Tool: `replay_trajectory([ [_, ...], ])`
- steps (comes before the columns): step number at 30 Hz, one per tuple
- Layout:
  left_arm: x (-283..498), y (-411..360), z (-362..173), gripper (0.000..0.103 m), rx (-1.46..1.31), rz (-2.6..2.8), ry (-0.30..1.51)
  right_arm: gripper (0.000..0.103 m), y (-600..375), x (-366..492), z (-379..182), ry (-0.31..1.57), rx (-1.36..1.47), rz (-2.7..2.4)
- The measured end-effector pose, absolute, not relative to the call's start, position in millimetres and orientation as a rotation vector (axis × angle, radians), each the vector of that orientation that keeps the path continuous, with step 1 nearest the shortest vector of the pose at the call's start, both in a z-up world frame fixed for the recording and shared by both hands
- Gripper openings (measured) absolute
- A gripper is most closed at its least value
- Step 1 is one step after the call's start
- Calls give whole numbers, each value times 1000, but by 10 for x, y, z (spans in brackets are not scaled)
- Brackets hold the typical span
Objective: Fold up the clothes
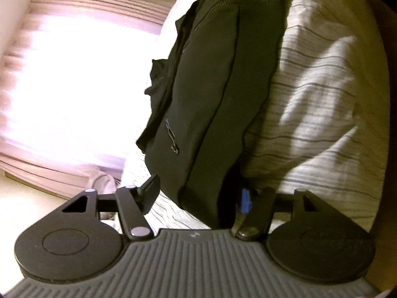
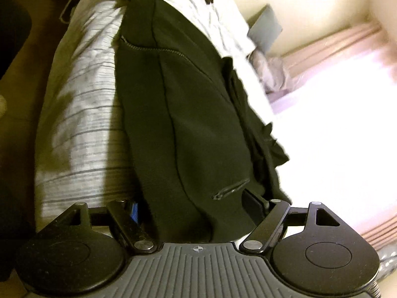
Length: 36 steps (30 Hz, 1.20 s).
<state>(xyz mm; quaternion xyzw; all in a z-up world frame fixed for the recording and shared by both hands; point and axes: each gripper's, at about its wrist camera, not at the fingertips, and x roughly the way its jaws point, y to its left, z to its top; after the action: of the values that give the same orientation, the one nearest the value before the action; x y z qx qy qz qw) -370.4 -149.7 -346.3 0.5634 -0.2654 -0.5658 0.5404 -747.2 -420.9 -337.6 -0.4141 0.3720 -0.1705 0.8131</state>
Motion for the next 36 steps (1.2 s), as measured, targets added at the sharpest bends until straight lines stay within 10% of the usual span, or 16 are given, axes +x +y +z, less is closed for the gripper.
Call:
replay_trajectory([
  [4, -3738, -1562, -3549, 24, 1343, -1295, -668, 48, -4227, -7467, -3477, 761, -970, -367],
  [11, -3840, -1691, -3515, 7, 1392, -1240, -605, 13, -4142, -7515, -3526, 779, -1005, -405],
  [24, -4171, -1490, -2297, 5, 1243, -1332, -559, 5, -4204, -7800, -2603, 762, -938, -484],
  [36, -4866, -403, -2443, 5, 1237, -1472, -464, 3, -3298, -8758, -2646, 806, -809, -504],
])
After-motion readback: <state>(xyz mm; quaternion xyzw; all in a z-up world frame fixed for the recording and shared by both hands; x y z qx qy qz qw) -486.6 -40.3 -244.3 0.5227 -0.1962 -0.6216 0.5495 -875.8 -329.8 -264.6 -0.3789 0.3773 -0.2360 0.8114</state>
